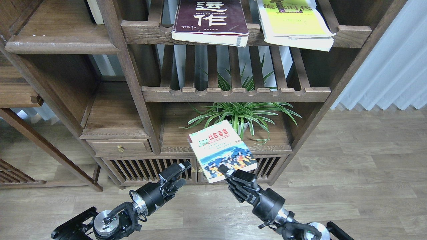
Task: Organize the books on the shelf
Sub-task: 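Pull the blue book out and down toward the left gripper, then grasp the blue book with the left gripper from the right gripper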
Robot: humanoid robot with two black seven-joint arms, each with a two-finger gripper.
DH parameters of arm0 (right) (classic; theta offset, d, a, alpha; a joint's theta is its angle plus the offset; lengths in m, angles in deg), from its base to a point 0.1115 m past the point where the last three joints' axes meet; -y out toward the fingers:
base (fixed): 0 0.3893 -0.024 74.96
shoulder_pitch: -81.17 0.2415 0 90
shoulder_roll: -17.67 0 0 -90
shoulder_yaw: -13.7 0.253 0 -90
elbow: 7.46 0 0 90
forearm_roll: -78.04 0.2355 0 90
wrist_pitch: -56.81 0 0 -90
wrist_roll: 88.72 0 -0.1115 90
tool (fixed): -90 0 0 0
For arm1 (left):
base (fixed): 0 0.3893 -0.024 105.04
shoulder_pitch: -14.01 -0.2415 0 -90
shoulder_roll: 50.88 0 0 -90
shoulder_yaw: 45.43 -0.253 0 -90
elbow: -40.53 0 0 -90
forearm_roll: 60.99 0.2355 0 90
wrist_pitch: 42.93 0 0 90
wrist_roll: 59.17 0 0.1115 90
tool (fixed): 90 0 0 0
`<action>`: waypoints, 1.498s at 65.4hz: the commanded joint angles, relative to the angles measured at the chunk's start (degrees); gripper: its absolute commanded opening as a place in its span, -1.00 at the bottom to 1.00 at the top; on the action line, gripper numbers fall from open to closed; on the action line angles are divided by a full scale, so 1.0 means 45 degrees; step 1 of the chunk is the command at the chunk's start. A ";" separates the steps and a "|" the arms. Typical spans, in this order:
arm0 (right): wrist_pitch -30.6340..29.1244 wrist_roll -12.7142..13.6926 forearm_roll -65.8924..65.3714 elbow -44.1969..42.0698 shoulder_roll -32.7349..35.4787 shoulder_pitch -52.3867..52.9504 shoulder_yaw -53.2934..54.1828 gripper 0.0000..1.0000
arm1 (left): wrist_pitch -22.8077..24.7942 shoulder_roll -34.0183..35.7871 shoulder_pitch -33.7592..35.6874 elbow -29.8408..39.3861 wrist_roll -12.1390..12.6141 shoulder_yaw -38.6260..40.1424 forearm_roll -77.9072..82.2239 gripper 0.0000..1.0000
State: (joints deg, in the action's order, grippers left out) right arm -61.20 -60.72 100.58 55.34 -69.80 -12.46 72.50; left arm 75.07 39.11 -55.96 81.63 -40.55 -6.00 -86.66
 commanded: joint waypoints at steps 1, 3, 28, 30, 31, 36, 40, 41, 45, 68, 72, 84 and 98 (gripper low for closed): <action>0.0002 -0.0001 -0.0028 -0.0458 -0.0153 0.0046 -0.0002 -0.90 | 0.0001 0.0001 -0.0095 0.0007 0.0042 -0.0011 0.0001 1.00; 0.0002 -0.0001 -0.0028 -0.0575 -0.0212 0.0047 -0.0002 -0.90 | 0.0001 0.0001 -0.0114 0.0007 0.0042 -0.0011 0.0020 1.00; 0.0002 -0.0001 -0.1023 -0.1415 -0.0563 0.0105 -0.0021 -0.90 | 0.0001 0.0001 -0.0153 0.0183 0.0081 0.0008 0.0001 1.00; 0.0002 -0.0001 -0.1140 -0.1454 -0.0563 0.0105 -0.0021 -0.90 | 0.0001 0.0001 -0.0114 0.0183 0.0081 0.0008 0.0020 1.00; 0.0002 -0.0001 -0.1180 -0.1474 -0.0563 0.0086 -0.0021 -0.90 | 0.0001 0.0001 -0.0114 0.0183 0.0081 0.0008 0.0020 1.00; 0.0002 -0.0001 -0.1317 -0.1571 -0.0563 0.0086 -0.0235 -0.89 | 0.0001 0.0001 -0.0036 0.0183 0.0081 0.0008 -0.0019 1.00; 0.0002 -0.0001 -0.1258 -0.1591 -0.0563 0.0105 -0.0509 -0.89 | 0.0001 0.0001 -0.0016 0.0144 0.0062 0.0008 -0.0039 1.00; 0.0002 -0.0001 -0.1258 -0.1591 -0.0563 0.0105 -0.0548 -0.89 | 0.0001 0.0001 -0.0016 0.0144 0.0062 0.0008 -0.0039 1.00; 0.0002 -0.0001 -0.1219 -0.1552 -0.0563 0.0125 -0.0626 -0.89 | 0.0001 0.0001 -0.0016 0.0027 0.0042 0.0087 -0.0039 1.00; 0.0002 -0.0001 -0.1199 -0.1415 -0.0563 0.0554 -0.0958 -0.89 | 0.0001 0.0001 0.0022 -0.0032 -0.0017 0.0145 -0.0039 0.81; 0.0002 -0.0001 -0.1180 -0.1357 -0.0563 0.0554 -0.1056 -0.89 | 0.0001 0.0001 0.0042 -0.0032 -0.0017 0.0145 -0.0039 0.74; 0.0002 -0.0001 -0.1180 -0.1162 -0.0563 0.0554 -0.1427 -0.88 | 0.0001 0.0001 0.0315 0.0026 -0.0017 0.0126 -0.0039 0.49; 0.0002 -0.0001 -0.1180 -0.1142 -0.0563 0.0554 -0.1642 -0.87 | 0.0001 0.0001 0.0374 -0.0091 -0.0017 0.0165 -0.0039 -0.15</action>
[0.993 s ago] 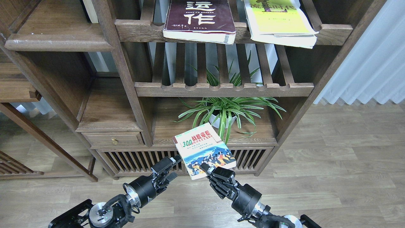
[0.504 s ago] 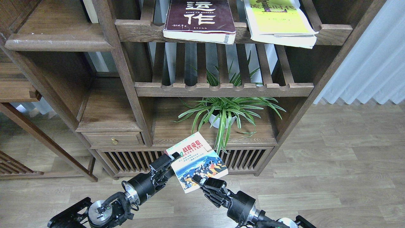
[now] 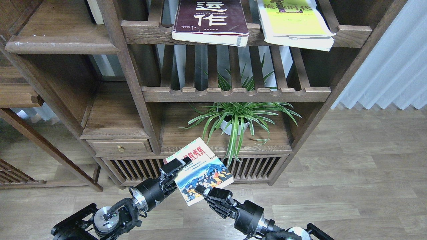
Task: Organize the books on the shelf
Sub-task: 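Grasp the blue book with the left gripper from the right gripper, then lift the blue book with the left gripper up toward the top shelf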
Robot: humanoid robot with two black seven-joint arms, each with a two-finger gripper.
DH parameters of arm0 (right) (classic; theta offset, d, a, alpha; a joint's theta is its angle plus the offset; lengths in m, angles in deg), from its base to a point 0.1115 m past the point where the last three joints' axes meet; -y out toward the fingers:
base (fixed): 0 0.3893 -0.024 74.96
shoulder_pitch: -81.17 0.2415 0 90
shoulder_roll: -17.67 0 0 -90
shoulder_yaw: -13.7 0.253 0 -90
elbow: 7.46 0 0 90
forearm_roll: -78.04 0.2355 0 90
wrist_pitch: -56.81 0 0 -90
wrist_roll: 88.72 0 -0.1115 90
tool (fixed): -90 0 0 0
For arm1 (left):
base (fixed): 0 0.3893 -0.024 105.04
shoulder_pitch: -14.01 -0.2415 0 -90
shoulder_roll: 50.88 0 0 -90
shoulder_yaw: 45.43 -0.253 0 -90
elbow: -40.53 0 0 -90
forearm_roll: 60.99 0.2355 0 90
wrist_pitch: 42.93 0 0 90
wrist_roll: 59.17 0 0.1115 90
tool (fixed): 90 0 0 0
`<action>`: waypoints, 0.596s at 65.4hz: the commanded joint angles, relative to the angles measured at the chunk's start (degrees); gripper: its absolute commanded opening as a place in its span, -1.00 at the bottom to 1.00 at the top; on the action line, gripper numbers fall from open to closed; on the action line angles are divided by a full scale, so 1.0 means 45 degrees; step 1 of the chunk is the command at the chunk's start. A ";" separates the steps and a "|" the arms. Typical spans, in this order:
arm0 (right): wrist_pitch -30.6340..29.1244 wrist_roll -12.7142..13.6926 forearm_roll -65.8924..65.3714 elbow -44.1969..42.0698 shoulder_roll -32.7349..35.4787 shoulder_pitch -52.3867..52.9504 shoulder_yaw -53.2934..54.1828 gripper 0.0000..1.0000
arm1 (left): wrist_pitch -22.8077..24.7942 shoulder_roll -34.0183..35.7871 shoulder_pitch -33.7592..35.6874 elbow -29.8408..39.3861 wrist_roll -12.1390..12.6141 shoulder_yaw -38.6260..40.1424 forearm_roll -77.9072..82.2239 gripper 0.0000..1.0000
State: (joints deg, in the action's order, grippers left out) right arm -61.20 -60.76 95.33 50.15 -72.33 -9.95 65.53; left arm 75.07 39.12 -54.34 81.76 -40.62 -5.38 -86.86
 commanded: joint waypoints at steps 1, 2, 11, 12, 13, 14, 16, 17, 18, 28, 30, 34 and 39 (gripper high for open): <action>0.0002 0.0008 -0.0015 0.0012 -0.0002 -0.0005 -0.0093 -0.87 | 0.0001 -0.0001 -0.0005 -0.0138 -0.0001 0.0027 0.0005 -0.18; 0.0002 0.0008 -0.0015 0.0012 -0.0002 -0.0005 -0.0093 -0.87 | 0.0001 -0.0001 -0.0025 -0.0216 -0.0001 0.0007 0.0005 -0.27; 0.0002 0.0008 -0.0015 0.0012 -0.0002 -0.0005 -0.0093 -0.85 | 0.0001 -0.0001 -0.0025 -0.1368 -0.0001 -0.0051 -0.0327 -0.92; 0.0002 0.0008 -0.0015 0.0012 -0.0002 -0.0005 -0.0093 -0.84 | 0.0001 -0.0001 -0.0006 -0.1485 0.0019 -0.0148 -0.0424 -0.95; 0.0002 0.0008 -0.0015 0.0012 -0.0002 -0.0005 -0.0093 -0.84 | 0.0001 -0.0001 -0.0005 -0.1506 0.0019 -0.0149 -0.0444 -0.95; 0.0002 0.0008 -0.0015 -0.0007 -0.0002 -0.0005 -0.0093 -0.84 | 0.0001 -0.0001 -0.0005 -0.1564 0.0057 -0.0168 -0.0503 -0.96; 0.0002 0.0008 -0.0015 -0.0007 -0.0002 -0.0005 -0.0093 -0.84 | 0.0001 -0.0001 0.0014 -0.1584 0.0136 -0.0169 -0.0503 -0.97; 0.0002 0.0008 -0.0015 -0.0007 -0.0002 -0.0005 -0.0093 -0.84 | 0.0001 -0.0001 0.0014 -0.1584 0.0136 -0.0169 -0.0503 -0.98; 0.0002 0.0008 -0.0015 -0.0007 -0.0002 -0.0005 -0.0093 -0.84 | 0.0001 -0.0001 0.0014 -0.1584 0.0175 -0.0169 -0.0503 -0.98; 0.0002 0.0008 0.0005 -0.0027 -0.0002 0.0014 -0.0074 -0.74 | 0.0001 -0.0001 0.0053 -0.1603 0.0292 -0.0188 -0.0464 -0.99; 0.0002 0.0008 0.0005 -0.0027 -0.0002 0.0014 -0.0054 -0.71 | 0.0001 -0.0001 0.0053 -0.1603 0.0331 -0.0188 -0.0464 -0.99; 0.0002 0.0008 -0.0015 -0.0027 -0.0002 0.0014 -0.0054 -0.62 | 0.0001 -0.0001 0.0073 -0.1603 0.0370 -0.0188 -0.0484 -0.99; 0.0002 0.0008 -0.0073 -0.0124 -0.0002 0.0073 -0.0035 -0.33 | 0.0001 -0.0001 0.0073 -0.1603 0.0390 -0.0188 -0.0464 -0.99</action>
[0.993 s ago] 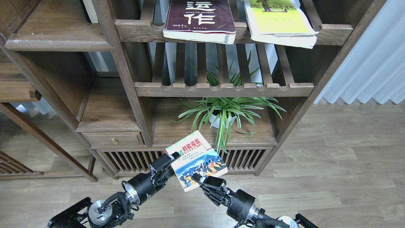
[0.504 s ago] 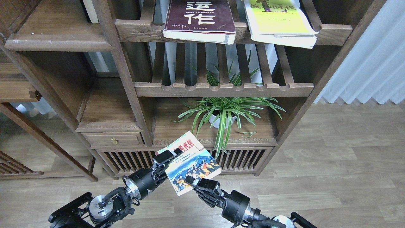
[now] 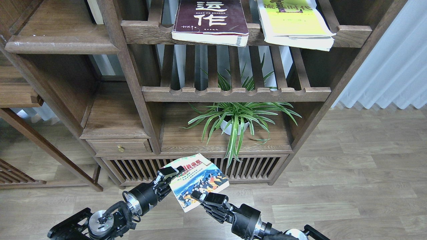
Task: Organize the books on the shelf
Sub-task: 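Lift the blue book with the left gripper up toward the top shelf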
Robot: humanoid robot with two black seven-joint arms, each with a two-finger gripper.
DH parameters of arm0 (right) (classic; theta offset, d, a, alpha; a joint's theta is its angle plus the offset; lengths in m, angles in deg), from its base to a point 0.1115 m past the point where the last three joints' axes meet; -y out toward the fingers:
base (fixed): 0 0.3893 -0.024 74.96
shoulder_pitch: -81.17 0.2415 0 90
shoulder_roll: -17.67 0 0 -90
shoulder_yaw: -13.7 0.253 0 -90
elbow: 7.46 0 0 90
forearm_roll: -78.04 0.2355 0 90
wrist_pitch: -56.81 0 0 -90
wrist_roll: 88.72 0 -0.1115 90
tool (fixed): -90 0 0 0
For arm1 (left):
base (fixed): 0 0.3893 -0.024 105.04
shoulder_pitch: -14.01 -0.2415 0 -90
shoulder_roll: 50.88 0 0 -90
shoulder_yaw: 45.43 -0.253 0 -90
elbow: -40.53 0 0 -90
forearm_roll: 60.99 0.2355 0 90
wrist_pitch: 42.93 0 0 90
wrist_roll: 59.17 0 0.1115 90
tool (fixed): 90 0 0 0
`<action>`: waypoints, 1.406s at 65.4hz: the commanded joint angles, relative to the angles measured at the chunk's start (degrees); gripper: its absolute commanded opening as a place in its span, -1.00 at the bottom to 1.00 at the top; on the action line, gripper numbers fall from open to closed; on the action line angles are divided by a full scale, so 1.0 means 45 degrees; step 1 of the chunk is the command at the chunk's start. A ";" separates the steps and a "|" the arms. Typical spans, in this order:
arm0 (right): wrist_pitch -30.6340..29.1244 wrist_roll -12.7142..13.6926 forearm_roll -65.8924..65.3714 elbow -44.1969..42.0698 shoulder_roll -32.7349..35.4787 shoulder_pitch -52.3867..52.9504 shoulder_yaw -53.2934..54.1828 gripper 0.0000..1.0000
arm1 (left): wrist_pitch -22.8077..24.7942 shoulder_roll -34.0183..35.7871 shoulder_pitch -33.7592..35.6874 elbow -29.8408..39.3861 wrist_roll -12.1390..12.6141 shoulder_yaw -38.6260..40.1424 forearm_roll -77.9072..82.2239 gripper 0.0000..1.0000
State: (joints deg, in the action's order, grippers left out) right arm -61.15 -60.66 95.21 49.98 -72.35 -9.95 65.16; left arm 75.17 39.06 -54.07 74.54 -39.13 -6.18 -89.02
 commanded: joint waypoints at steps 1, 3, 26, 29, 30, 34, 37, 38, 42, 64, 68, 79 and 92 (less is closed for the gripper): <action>-0.0009 -0.0014 -0.0066 -0.0108 0.0003 0.0133 0.0049 -0.25 | -0.0021 0.0012 0.0031 0.0020 0.0060 0.0010 0.0036 -0.99; -0.0009 -0.0014 -0.0066 -0.0147 0.0003 0.0192 0.0068 -0.13 | -0.0021 0.0012 0.0031 0.0021 0.0060 0.0010 0.0055 -0.99; -0.0009 -0.0162 -0.0086 -0.1689 0.0003 0.0875 0.0244 0.93 | -0.0021 0.3449 0.0148 0.0801 0.1427 0.0166 0.0075 -0.97; -0.0009 -0.0279 -0.0086 -0.2080 0.0003 0.1012 0.0302 0.95 | -0.0021 0.4015 0.0226 0.1074 0.1485 0.0147 0.0095 -0.97; -0.0009 -0.0376 -0.0086 -0.2293 0.0003 0.1109 0.0360 0.95 | -0.0021 0.4326 0.0265 0.1191 0.1524 0.0147 0.0095 -0.96; -0.0009 -0.0610 -0.0086 -0.2744 0.0003 0.1266 0.0420 0.96 | -0.0021 0.5167 0.0324 0.1485 0.1758 0.0166 0.0095 -0.96; -0.0009 -0.0806 -0.0086 -0.3056 0.0003 0.1364 0.0439 0.96 | -0.0021 0.5753 0.0422 0.1719 0.1770 0.0186 0.0095 -0.96; -0.0009 -0.0922 -0.0086 -0.3193 0.0003 0.1422 0.0439 0.96 | -0.0021 0.6103 0.0499 0.1855 0.1770 0.0205 0.0095 -0.95; -0.0009 -0.1177 -0.0086 -0.3467 0.0003 0.1520 0.0439 0.96 | -0.0021 0.6788 0.0598 0.2149 0.1770 0.0205 0.0095 -0.94; -0.0009 -0.1470 -0.0105 -0.4307 0.0003 0.2047 0.0400 0.96 | -0.0021 1.0557 0.1417 0.4102 0.1770 0.0381 0.0114 -0.96; -0.0009 -0.1470 -0.0086 -0.4385 0.0003 0.2106 0.0400 0.96 | -0.0021 1.1456 0.1963 0.4589 0.1770 0.0401 0.0114 -0.97; -0.0009 -0.1490 -0.0086 -0.4405 0.0003 0.2145 0.0361 0.96 | -0.0021 1.2824 0.3233 0.5391 0.1770 0.0342 0.0251 -0.98; -0.0009 -0.1490 -0.0086 -0.4405 0.0003 0.2165 0.0322 0.96 | -0.0021 1.3781 0.4405 0.5977 0.1770 0.0342 0.1071 -0.98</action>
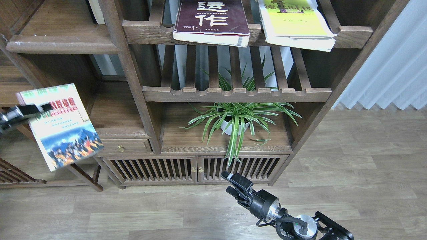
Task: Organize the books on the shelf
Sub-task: 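Lift the blue book with the left gripper up toward the top shelf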
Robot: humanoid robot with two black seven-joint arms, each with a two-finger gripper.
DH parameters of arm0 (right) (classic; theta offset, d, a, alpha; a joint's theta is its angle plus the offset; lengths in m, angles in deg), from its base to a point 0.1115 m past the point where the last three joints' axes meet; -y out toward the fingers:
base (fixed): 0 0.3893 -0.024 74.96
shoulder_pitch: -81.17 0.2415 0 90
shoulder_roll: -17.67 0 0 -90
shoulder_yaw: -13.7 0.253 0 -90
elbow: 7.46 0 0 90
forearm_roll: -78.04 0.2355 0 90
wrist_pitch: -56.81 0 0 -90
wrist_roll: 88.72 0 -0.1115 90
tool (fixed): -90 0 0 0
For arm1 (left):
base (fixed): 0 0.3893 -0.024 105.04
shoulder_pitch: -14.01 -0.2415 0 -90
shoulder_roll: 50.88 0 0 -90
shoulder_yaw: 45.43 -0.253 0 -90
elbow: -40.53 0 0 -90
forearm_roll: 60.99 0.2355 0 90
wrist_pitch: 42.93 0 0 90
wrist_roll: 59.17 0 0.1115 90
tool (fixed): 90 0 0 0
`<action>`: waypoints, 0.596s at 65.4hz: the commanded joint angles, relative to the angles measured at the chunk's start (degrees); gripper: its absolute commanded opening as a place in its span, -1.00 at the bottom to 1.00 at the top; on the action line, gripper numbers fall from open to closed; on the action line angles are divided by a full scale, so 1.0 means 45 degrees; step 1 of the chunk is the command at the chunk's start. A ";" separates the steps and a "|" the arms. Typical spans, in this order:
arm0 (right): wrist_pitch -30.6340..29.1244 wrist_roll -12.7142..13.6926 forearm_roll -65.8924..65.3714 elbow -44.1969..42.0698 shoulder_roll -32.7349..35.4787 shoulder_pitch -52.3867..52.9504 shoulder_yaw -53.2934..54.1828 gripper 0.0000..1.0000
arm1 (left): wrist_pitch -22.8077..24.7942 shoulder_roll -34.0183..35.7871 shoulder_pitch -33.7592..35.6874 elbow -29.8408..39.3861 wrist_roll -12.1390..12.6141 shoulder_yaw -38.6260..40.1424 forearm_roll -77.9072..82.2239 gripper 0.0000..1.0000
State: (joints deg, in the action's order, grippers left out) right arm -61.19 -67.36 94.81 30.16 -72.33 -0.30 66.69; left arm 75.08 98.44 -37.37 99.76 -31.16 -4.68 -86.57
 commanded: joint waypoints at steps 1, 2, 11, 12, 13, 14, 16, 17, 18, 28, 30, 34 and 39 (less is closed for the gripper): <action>-0.0001 -0.0001 0.0005 0.0000 0.0000 0.0019 0.0000 0.96 | -0.0001 0.0704 0.0830 0.0450 0.0000 0.0008 0.0623 -0.98; -0.0001 -0.0001 0.0005 0.0000 0.0000 0.0019 0.0000 0.96 | -0.0001 0.0763 0.0889 0.0489 0.0000 0.0008 0.0702 -0.98; -0.0001 -0.0001 -0.0015 0.0000 0.0000 0.0058 0.0020 0.96 | -0.0001 0.1368 0.1905 0.0568 0.0000 -0.0031 0.0859 -0.98; -0.0001 -0.0001 0.0004 0.0000 0.0000 0.0058 0.0020 0.96 | -0.0001 0.1466 0.2099 0.0529 0.0000 -0.0070 0.0859 -0.98; -0.0001 -0.0001 0.0005 0.0000 0.0000 0.0058 0.0020 0.96 | -0.0001 0.1525 0.2217 0.0490 0.0000 -0.0109 0.0859 -0.98; -0.0001 -0.0001 0.0005 0.0000 0.0000 0.0058 0.0020 0.96 | -0.0001 0.1602 0.2392 0.0451 0.0000 -0.0148 0.0859 -0.98; -0.0001 -0.0001 0.0005 0.0019 0.0000 0.0078 0.0020 0.96 | -0.0001 0.1681 0.2588 0.0392 0.0000 -0.0168 0.0878 -0.98; -0.0001 -0.0001 0.0005 0.0000 0.0000 0.0078 0.0020 0.96 | -0.0001 0.1720 0.2744 0.0353 0.0000 -0.0168 0.0878 -0.98; -0.0001 -0.0001 0.0005 0.0000 0.0000 0.0078 0.0020 0.96 | -0.0001 0.1720 0.2823 0.0314 0.0000 -0.0168 0.0897 -0.98; -0.0001 -0.0001 0.0005 0.0019 0.0000 0.0117 0.0059 0.96 | -0.0001 0.1662 0.4112 -0.0428 0.0000 -0.0187 0.1054 -0.98; -0.0001 -0.0001 0.0005 0.0039 0.0000 0.0117 0.0079 0.96 | -0.0001 0.1565 0.4385 -0.0623 0.0000 -0.0187 0.1132 -0.98; -0.0001 -0.0001 0.0005 0.0039 0.0000 0.0117 0.0098 0.96 | -0.0001 0.1506 0.4737 -0.0896 0.0000 -0.0168 0.1210 -0.98; -0.0001 -0.0001 0.0005 0.0059 0.0000 0.0117 0.0098 0.96 | -0.0001 0.1096 0.5128 -0.1385 0.0000 -0.0129 0.1230 -0.98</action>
State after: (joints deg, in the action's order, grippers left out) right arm -61.19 -67.37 94.83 30.30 -72.33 0.22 67.06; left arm 75.08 105.37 -17.16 96.47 -31.16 -5.56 -81.39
